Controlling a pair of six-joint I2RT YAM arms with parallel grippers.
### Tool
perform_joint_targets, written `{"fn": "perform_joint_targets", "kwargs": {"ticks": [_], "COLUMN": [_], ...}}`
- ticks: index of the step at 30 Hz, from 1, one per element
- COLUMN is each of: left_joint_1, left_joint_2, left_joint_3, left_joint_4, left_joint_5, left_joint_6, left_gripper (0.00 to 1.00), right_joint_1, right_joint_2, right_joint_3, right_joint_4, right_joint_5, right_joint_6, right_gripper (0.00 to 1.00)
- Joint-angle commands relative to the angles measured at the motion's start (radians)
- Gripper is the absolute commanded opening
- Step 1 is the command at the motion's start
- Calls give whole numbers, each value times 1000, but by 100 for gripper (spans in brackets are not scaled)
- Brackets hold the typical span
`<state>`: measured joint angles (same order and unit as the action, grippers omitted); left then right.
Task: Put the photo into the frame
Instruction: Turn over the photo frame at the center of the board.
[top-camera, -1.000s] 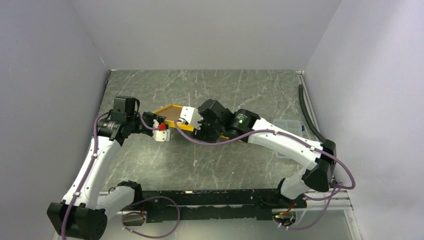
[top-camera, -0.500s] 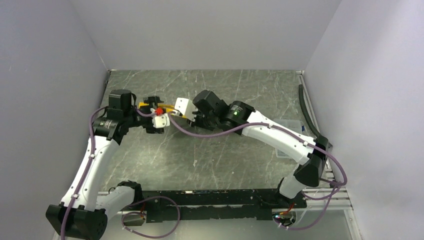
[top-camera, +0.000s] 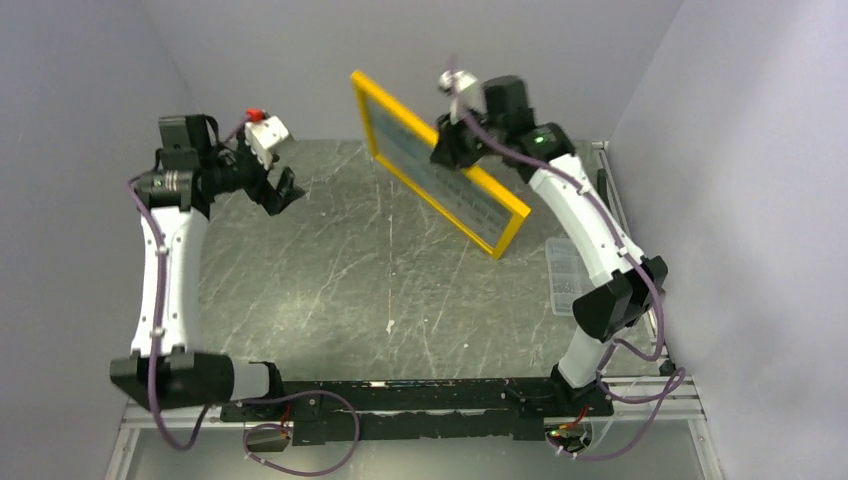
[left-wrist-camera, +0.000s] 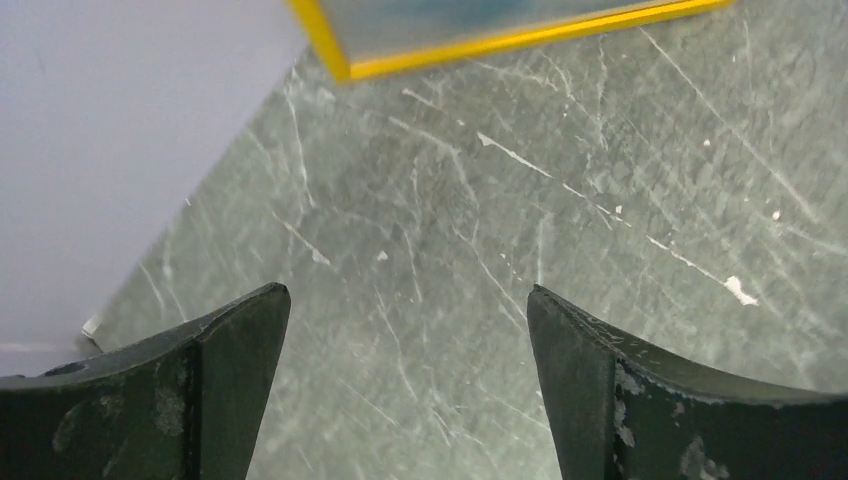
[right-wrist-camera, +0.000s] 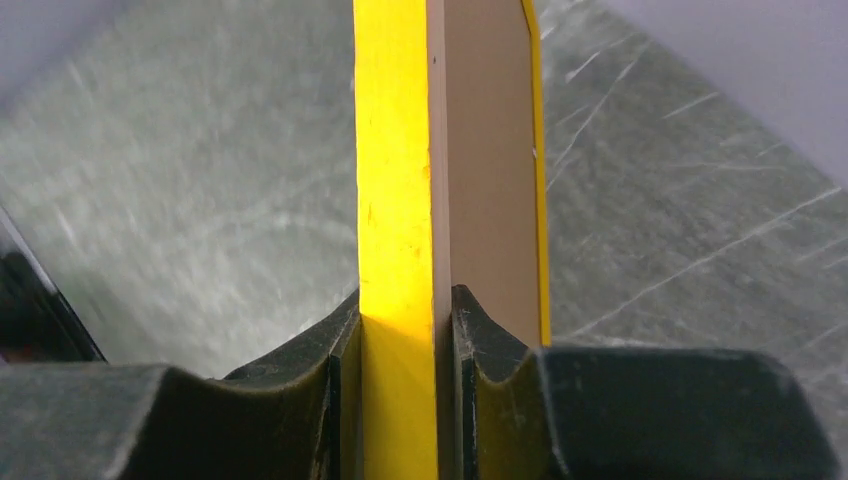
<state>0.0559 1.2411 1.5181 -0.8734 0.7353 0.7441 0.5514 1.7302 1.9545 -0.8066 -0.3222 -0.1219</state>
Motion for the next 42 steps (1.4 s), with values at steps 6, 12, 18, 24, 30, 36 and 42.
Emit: {"fn": "perform_joint_targets", "kwargs": {"ticks": [6, 12, 18, 24, 30, 36, 42], "left_joint_1": [169, 172, 181, 197, 206, 237, 277], "left_joint_2": [96, 65, 55, 65, 106, 163, 153], "left_joint_3": [71, -5, -55, -69, -112, -149, -252], "left_joint_4": [-165, -120, -77, -87, -52, -52, -39], "left_joint_5": [187, 216, 238, 257, 183, 117, 136], "left_joint_6": [-145, -157, -173, -183, -273, -343, -332], "left_gripper": [94, 94, 94, 94, 94, 94, 94], "right_joint_1": [-319, -413, -455, -453, -433, -383, -307], "right_joint_2": [147, 175, 172, 110, -101, -209, -225], "right_joint_3": [-107, -67, -40, -137, -598, -982, -1189], "right_joint_4": [295, 271, 260, 288, 659, 991, 1197], "right_joint_5": [-481, -471, -440, -403, -337, -244, -120], "right_joint_6": [585, 625, 646, 662, 838, 960, 1008], "right_gripper": [6, 6, 4, 3, 4, 4, 7]}}
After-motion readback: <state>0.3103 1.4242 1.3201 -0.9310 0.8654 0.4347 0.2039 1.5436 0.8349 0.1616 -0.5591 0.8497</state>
